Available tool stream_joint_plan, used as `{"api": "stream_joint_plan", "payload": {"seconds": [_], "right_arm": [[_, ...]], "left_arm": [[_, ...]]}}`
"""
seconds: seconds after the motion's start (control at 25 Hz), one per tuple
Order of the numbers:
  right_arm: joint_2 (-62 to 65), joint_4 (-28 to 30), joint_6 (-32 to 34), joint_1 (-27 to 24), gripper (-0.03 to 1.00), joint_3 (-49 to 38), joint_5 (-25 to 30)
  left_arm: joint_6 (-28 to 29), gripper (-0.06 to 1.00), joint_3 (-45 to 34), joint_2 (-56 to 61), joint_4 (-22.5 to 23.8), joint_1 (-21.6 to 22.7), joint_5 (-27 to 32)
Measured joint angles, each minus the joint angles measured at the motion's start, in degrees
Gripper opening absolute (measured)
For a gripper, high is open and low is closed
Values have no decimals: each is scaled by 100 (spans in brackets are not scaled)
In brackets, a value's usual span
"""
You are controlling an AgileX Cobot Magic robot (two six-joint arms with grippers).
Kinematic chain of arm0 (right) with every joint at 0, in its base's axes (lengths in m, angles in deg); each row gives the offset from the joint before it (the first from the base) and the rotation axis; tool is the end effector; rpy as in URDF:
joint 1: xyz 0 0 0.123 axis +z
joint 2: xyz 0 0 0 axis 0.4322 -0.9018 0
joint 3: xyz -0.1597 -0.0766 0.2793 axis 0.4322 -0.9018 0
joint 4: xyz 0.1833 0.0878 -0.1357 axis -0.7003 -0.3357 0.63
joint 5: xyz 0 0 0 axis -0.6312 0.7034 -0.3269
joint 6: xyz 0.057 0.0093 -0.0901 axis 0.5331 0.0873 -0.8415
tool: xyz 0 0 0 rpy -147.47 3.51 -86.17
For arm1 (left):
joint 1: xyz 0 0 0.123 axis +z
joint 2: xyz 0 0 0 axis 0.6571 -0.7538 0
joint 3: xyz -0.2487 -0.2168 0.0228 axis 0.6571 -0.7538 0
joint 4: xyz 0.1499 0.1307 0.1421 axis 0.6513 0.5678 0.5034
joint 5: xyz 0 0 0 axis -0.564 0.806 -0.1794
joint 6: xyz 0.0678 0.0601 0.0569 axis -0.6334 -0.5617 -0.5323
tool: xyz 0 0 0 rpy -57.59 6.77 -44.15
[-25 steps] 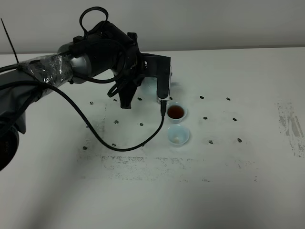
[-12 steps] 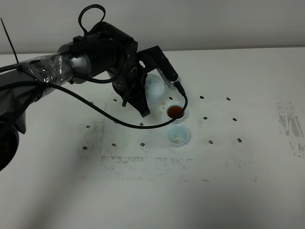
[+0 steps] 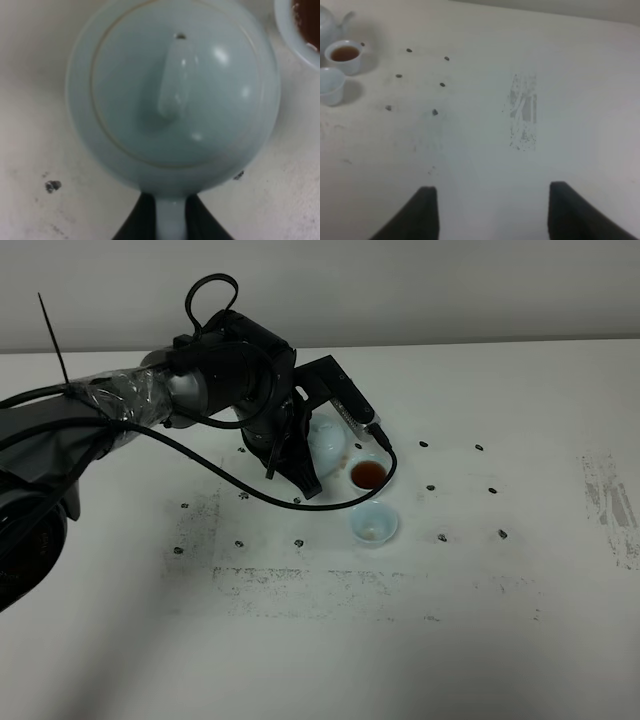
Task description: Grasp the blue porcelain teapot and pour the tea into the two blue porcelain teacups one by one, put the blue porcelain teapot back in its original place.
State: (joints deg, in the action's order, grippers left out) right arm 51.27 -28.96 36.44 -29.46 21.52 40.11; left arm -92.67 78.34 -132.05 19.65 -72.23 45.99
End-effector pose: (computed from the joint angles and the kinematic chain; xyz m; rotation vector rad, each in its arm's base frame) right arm -0.0436 0.0095 0.2643 -0.1105 2.0461 -0.0637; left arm 0.4427 -0.2560 0.1783 1.3393 2.3906 0.1143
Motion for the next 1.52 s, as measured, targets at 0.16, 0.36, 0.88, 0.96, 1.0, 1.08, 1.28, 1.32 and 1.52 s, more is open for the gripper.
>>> {"api": "stream_joint_plan", "payload": {"seconds": [0.16,0.36,0.88,0.96,1.0,1.08,1.28,1.32,1.52], "right_arm": [[0,0,0,0,51,0,0],[0,0,0,0,51,0,0],[0,0,0,0,51,0,0],[0,0,0,0,51,0,0],[0,0,0,0,51,0,0],[0,0,0,0,51,0,0],[0,0,0,0,51,0,0],[0,0,0,0,51,0,0],[0,0,0,0,51,0,0]], "left_arm": [[3,4,0,-13,-16,4,-24],[77,4,0,8,-34,4,-20],[245,4,-56,1152,-34,-45,439],[245,4,-244,1319,-59,-64,449],[245,4,-360,1395,-94,-66,401],[245,4,-716,1593,-167,-66,208],[236,4,-1593,1982,-293,-66,-449],[189,4,-1714,2003,-293,-66,-552],[-543,4,-1933,1959,-286,-66,-668]]}}
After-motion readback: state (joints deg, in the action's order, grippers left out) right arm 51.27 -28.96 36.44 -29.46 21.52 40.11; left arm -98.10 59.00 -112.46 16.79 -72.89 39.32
